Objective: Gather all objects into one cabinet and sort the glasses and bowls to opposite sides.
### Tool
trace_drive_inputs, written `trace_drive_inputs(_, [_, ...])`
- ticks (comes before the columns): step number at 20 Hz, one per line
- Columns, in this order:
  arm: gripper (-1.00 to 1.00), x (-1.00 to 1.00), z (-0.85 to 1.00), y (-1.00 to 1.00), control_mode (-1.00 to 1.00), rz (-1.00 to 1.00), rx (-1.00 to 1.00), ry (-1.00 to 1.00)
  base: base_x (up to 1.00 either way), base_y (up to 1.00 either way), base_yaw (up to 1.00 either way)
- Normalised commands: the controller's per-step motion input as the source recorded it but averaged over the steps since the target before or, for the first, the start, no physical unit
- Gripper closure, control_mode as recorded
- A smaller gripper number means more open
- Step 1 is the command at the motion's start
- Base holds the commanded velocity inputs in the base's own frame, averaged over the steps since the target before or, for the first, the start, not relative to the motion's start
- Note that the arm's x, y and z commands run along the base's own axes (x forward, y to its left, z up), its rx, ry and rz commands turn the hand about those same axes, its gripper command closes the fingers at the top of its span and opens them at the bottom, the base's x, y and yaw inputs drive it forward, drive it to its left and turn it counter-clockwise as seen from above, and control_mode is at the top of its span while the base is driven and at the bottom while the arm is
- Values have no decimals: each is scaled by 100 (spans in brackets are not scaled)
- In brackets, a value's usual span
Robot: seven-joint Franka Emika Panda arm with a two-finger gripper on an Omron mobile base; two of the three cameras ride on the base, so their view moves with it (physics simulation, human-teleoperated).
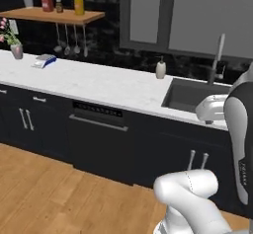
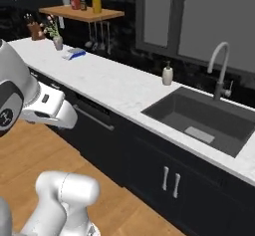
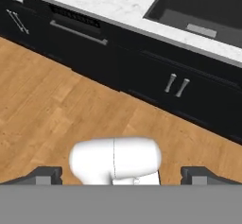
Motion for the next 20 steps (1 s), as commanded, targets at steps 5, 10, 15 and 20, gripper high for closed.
trace_drive_inputs(5, [-100, 0, 0, 0, 100, 0, 0, 0, 36, 33, 39])
trace_drive_inputs(10, [-100, 0, 0, 0, 100, 0, 0, 0, 1, 23, 60])
trace_drive_inputs(15, [-100, 0, 0, 0, 100, 0, 0, 0, 0, 17, 63])
trace_drive_inputs(20, [-100, 0, 0, 0, 100, 0, 0, 0, 0, 18, 61])
